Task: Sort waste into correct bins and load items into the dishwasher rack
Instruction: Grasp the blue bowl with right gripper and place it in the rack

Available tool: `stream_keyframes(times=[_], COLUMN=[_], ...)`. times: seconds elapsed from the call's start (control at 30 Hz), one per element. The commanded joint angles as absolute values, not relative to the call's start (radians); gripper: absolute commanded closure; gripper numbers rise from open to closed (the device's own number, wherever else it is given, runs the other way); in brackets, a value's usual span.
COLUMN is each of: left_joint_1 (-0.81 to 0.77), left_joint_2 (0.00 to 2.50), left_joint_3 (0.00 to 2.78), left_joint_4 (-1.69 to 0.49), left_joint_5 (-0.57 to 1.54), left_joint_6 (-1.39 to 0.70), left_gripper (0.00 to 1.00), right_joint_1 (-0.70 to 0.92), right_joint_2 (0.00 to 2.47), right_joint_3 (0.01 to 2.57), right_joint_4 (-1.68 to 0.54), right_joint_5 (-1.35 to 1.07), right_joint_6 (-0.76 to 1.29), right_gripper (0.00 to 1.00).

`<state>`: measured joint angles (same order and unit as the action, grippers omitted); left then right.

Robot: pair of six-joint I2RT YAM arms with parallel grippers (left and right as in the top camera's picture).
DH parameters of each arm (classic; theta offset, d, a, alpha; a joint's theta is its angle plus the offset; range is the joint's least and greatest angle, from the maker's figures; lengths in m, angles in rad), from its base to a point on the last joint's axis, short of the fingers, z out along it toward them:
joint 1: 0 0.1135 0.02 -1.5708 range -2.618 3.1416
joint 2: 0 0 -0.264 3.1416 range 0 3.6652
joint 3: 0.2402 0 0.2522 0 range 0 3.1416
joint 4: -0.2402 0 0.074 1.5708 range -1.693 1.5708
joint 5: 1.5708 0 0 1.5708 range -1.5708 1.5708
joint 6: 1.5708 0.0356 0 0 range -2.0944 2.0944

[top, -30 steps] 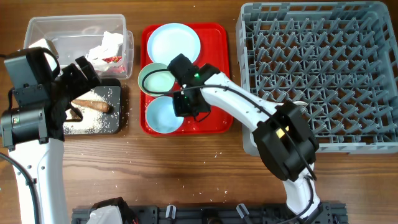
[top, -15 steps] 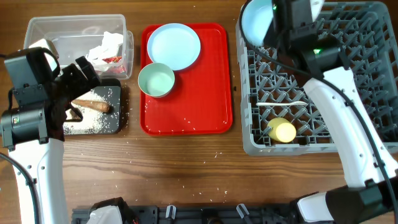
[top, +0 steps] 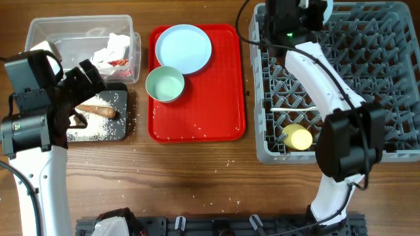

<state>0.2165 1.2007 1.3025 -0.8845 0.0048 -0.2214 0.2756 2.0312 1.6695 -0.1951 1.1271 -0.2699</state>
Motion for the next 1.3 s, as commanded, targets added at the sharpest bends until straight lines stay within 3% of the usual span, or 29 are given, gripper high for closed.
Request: stream_keyframes(times=[0.0,0.23,0.43,0.73,0.9,1.27], left_joint_1=[0.221,0.221,0.221,0.221,0.221,0.221], left_joint_2=[1.201,1.201,1.201,1.201,1.201,1.201], left_joint_3=[1.317,1.317,1.317,1.317,1.317,1.317], left_joint_4=[-0.882,-0.882,-0.882,-0.882,-0.882,-0.882], left_joint_5=[-0.001,-0.001,-0.001,-0.001,-0.001,-0.001], left_joint_6=[-0.205,-0.205,-0.205,-0.205,-0.205,-0.205], left_gripper=[0.00,0.00,0.00,0.00,0.00,0.00], right_joint_1=[0.269,0.227,0.225,0.226,0.231,0.323], right_joint_2=[2.072,2.105,2.106,2.106,2.106,2.228], right_joint_3=[1.675,1.673,1.670,1.641,1.641,1.641], right_joint_4=[-0.202,-0.199,-0.233,-0.247,-0.038,-0.012], right_joint_5=[1.167,1.148,0.986,1.040,1.214,1.291], right_joint_6=[-0.311,-0.311,-0.313,-0.321,-0.587,-0.790], right_gripper=[0.96,0.96,0.96,0.96,0.96,0.96])
